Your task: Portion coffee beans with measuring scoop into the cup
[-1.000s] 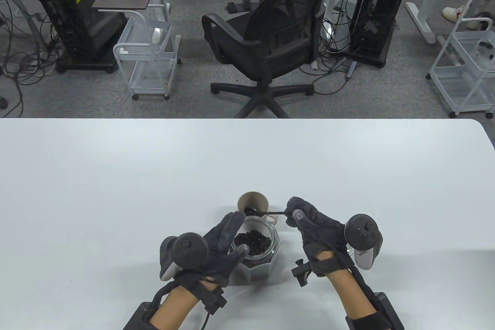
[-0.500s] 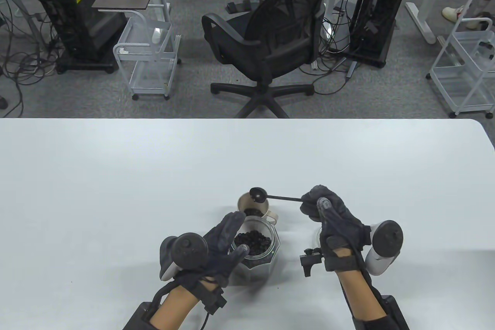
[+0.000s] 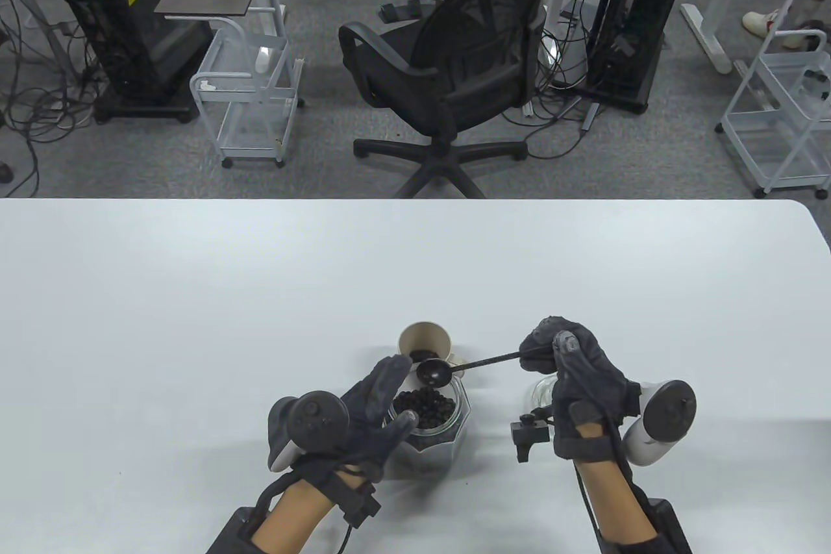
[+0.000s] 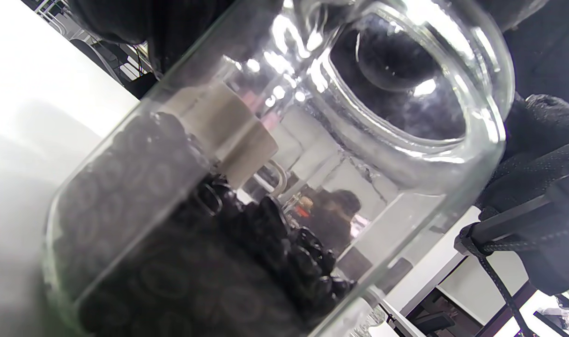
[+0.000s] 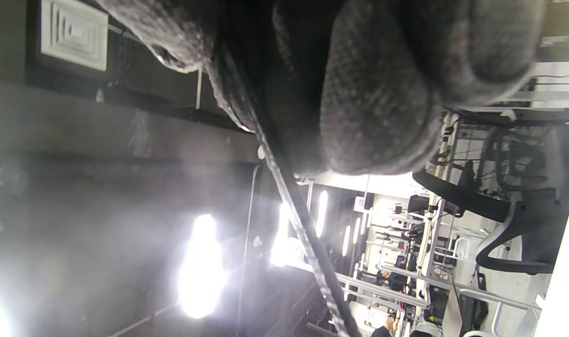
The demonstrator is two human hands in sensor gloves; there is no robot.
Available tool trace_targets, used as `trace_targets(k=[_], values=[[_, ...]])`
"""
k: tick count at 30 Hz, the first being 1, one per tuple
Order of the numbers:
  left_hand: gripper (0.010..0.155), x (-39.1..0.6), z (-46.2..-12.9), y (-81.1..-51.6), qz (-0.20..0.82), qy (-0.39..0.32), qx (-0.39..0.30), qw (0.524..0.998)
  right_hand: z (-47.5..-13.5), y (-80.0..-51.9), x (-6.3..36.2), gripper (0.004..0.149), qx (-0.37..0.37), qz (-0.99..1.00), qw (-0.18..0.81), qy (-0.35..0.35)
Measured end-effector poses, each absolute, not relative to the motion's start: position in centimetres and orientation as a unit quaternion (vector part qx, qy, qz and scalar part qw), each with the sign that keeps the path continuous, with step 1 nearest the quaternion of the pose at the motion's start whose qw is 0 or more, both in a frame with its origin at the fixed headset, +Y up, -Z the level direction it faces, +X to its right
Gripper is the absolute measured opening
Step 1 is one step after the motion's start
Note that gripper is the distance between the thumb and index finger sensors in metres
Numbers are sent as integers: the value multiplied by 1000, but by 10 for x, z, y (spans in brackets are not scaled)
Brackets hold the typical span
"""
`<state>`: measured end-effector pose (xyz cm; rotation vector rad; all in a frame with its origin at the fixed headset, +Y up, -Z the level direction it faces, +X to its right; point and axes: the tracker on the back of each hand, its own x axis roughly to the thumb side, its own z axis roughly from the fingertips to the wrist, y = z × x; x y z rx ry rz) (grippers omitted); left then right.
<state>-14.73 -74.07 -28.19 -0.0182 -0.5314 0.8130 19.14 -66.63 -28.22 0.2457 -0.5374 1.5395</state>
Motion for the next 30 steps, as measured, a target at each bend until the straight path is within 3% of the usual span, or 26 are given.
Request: trace_targets(k=[13,21,30], values=[[86,-147,-282,-741,393,-255,-7,884,-277,-673,148,39,193,769,570,-217],[86,-147,-282,-741,392,-254,-8,884,-276,-682,120,39,279,801,506,-156],[86,-147,-282,-741,390,-254,-5,885,-281,-685,116,38,253,805,532,-65]])
